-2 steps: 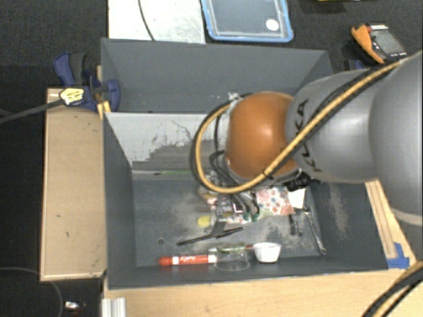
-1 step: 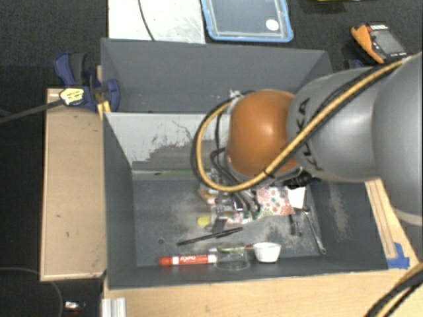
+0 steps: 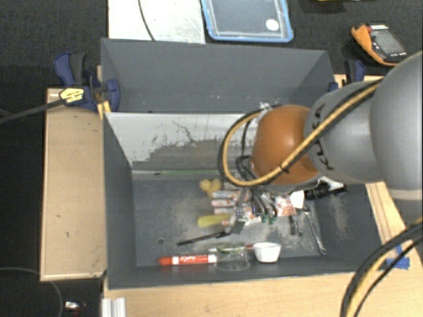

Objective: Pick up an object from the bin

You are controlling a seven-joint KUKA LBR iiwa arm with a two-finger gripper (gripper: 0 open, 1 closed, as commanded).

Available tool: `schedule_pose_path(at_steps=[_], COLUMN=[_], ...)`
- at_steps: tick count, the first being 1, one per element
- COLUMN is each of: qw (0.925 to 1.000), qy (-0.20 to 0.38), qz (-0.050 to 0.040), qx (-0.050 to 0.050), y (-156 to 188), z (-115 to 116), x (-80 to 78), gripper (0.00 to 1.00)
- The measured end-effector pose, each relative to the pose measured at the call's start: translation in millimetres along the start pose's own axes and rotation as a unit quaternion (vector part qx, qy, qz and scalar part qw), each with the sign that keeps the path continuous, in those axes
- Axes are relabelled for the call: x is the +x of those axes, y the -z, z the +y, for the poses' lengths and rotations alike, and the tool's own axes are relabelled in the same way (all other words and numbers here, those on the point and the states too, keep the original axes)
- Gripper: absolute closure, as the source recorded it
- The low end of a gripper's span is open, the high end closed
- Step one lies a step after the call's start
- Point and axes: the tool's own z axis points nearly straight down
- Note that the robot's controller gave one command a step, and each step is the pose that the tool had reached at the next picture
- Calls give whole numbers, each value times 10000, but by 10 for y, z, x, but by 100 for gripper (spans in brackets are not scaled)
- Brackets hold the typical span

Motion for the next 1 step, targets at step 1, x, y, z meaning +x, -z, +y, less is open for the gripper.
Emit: schedule_pose_path(at_steps=[1], qw=[10000], qy=[58], qz=[31], qx=[-4], y=[-249], z=[-254], x=[-18], gripper=[0])
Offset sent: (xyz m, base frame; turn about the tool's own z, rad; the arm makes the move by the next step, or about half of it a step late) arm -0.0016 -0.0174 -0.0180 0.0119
